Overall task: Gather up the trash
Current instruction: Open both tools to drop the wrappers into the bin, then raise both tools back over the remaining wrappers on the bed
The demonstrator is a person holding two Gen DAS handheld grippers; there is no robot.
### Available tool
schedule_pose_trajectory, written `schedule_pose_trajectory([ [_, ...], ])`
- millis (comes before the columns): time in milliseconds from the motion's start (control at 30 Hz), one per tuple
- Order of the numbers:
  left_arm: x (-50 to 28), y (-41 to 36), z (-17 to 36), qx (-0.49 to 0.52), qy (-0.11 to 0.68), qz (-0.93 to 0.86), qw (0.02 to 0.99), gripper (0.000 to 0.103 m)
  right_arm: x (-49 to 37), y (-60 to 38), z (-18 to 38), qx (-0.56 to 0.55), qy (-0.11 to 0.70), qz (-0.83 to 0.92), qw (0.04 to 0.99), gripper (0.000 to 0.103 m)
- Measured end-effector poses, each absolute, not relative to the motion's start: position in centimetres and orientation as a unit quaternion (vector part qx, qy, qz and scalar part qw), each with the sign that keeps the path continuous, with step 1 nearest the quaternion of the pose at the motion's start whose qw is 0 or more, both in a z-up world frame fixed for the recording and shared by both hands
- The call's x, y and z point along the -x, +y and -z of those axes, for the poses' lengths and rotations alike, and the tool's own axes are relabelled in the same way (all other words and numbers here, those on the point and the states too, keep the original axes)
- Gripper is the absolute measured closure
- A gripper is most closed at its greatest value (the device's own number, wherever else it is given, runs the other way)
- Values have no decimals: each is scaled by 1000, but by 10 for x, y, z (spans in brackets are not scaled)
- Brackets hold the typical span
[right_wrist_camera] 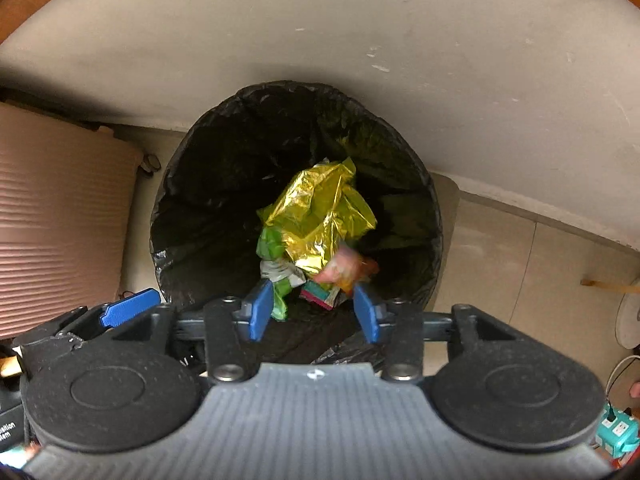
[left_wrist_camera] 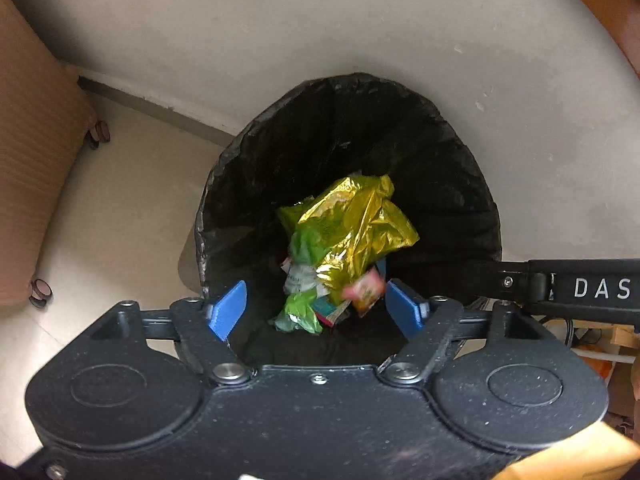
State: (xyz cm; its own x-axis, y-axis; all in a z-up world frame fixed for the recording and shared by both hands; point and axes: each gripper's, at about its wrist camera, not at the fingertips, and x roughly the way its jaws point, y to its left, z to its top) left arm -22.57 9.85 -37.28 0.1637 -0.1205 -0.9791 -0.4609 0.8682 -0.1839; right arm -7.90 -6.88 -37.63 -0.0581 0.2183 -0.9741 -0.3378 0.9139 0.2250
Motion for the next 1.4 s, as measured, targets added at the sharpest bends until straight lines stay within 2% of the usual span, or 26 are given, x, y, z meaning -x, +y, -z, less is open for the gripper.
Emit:
schedule_pose_trajectory([
  [333, 217, 95, 356, 223, 629, -126, 735, 24, 78, -73, 356, 35, 687, -209, 695, 37],
  [633, 217, 86, 313, 201, 614, -128, 752, 23, 79, -89, 326, 21, 672, -208, 710, 35],
  [800, 220, 82, 262, 182, 576, -136, 785, 23, 82, -103, 286, 16, 657, -217, 722, 34],
  [1033, 211, 81, 164, 149, 485, -120, 853, 14, 72, -132, 189, 17, 581, -223, 782, 30],
  [1300, 134, 77, 89, 140, 429, -120, 885, 12, 16, -161, 102, 25, 478, -211, 852, 27],
  [1400, 99, 76, 65, 141, 410, -127, 892, 12, -14, -165, 85, 41, 447, -217, 867, 22],
])
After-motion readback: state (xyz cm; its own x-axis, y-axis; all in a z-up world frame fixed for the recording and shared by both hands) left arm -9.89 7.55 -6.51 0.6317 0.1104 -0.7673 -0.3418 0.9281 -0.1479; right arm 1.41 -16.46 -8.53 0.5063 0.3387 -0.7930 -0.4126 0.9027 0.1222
